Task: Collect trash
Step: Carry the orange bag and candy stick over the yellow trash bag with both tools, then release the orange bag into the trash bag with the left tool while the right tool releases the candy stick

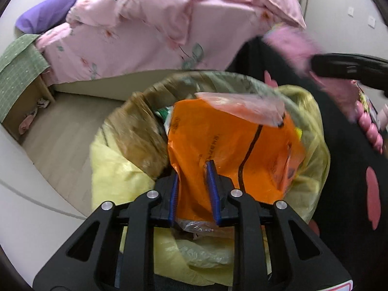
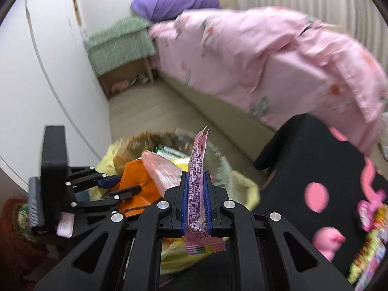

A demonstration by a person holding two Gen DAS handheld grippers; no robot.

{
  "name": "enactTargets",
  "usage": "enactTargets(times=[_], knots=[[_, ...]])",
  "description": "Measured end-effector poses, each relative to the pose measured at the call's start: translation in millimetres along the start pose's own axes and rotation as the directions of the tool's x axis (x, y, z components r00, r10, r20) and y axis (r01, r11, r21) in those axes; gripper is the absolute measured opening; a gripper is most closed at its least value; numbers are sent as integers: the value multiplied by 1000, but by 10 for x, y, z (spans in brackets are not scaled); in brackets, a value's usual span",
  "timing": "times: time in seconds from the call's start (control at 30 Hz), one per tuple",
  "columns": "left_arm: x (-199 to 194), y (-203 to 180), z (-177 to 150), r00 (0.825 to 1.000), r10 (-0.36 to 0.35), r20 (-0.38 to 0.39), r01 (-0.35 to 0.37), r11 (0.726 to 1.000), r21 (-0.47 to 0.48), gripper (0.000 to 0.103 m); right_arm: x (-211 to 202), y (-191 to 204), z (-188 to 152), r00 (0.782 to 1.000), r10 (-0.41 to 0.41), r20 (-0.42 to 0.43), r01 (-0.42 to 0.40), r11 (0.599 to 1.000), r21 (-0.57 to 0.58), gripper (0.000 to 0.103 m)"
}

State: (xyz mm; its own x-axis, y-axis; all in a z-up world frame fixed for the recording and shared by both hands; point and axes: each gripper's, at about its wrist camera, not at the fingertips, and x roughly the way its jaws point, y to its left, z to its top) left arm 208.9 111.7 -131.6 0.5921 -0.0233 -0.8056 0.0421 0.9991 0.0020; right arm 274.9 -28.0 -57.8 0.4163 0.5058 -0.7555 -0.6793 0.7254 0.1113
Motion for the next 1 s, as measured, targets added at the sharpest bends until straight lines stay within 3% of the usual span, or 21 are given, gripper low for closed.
enactTargets(times=[0.2, 0.4, 0.5, 0.8, 1.0], knots=[[-133, 297, -45, 999, -44, 7, 45, 994, -99, 21, 708, 57, 57, 985, 21, -169, -34, 997, -76, 13], [-74, 348, -14, 999, -52, -1, 51, 992, -111, 18, 951, 126, 93, 970, 37, -240, -72, 988, -138, 13], [-19, 327, 19, 998, -61, -2, 60, 992, -115, 18, 971, 84, 62, 964, 48, -261, -86, 987, -137, 13], [30, 340, 40, 997, -75, 7, 76, 990, -119, 17, 1056, 134, -20, 951, -18, -310, -45, 980, -195, 13], [65, 306, 66, 998, -68, 4, 68, 993, -100, 17, 1009, 43, -16, 958, -12, -286, -28, 991, -133, 13]])
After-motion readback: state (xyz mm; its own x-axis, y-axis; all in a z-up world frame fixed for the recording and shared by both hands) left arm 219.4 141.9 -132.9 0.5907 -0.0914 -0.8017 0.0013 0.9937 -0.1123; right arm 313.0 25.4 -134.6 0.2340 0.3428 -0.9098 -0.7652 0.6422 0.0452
